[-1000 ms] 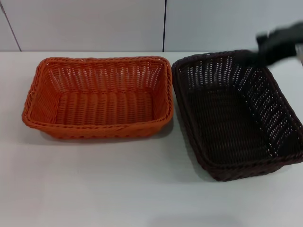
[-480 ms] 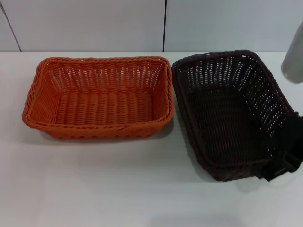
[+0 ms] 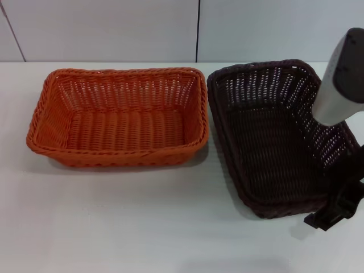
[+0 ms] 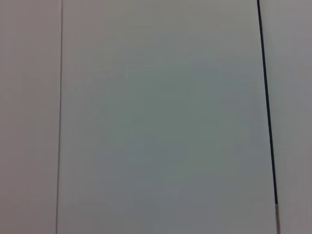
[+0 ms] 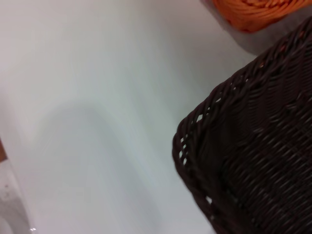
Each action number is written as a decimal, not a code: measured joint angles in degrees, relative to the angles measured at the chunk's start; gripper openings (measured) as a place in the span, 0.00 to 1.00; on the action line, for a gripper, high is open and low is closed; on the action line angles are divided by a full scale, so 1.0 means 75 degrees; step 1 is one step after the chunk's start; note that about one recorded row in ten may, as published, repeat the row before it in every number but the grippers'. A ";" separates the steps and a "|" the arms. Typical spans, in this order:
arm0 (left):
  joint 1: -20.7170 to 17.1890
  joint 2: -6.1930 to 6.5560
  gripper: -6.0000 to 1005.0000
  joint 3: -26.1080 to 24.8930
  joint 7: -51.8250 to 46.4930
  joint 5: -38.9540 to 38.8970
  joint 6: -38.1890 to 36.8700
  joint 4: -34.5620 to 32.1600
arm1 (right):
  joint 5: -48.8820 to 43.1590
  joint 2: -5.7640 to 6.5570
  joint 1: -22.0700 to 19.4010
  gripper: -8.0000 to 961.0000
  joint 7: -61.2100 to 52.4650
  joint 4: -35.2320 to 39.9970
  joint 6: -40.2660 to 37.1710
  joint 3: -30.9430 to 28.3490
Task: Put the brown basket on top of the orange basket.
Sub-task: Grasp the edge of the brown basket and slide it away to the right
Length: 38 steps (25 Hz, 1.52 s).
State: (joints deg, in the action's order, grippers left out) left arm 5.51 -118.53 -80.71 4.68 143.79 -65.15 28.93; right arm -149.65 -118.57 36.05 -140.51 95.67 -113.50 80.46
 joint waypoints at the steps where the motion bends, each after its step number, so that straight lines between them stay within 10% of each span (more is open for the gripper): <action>1: -0.0002 0.0001 0.79 0.0004 -0.0023 0.0000 0.0001 -0.0001 | -0.0083 -0.0006 0.0005 0.72 0.0021 -0.0035 0.0088 0.0053; 36: 0.0239 0.0043 0.79 0.0050 -0.0096 0.0016 0.0109 -0.0007 | -0.0626 -0.0057 0.0510 0.67 0.0324 -0.1941 0.1840 0.1489; 38: 0.0292 0.0043 0.79 0.0047 -0.0096 0.0011 0.0142 -0.0058 | -0.0610 -0.0057 0.0512 0.53 0.0326 -0.1881 0.1827 0.1535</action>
State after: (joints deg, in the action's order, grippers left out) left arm 7.70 -118.21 -80.36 3.96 143.87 -64.09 28.50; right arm -154.22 -119.00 39.90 -138.07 81.56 -99.79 91.98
